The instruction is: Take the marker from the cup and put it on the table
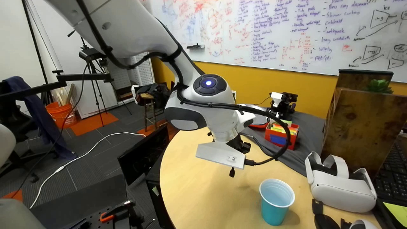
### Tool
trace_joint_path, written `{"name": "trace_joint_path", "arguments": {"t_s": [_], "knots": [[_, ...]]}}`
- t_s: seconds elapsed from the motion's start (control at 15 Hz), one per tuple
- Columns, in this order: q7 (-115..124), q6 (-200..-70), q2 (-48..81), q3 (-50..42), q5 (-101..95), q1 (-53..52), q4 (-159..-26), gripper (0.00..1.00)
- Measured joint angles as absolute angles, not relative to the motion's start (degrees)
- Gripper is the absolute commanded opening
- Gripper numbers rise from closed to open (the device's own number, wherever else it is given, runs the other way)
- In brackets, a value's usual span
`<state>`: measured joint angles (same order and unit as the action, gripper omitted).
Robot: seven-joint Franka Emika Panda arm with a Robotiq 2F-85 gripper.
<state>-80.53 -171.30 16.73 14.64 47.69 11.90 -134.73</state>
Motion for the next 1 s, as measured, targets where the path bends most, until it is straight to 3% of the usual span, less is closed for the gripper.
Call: {"name": "trace_joint_path", "arguments": {"t_s": [0.47,0.53,0.6,0.73,1.0], "knots": [[-67.2,-165.0,17.2,7.8,32.7,5.3,-134.6,0.03],[-65.6,-164.3,17.2,7.1,31.0,4.6,-134.5,0.07],[-64.2,-163.5,17.2,6.5,29.4,3.9,-134.4,0.35],[-60.1,-162.4,17.3,6.5,24.9,3.8,-134.2,0.43],[-52.8,-160.6,17.5,6.4,16.2,3.8,-133.7,0.73]]}}
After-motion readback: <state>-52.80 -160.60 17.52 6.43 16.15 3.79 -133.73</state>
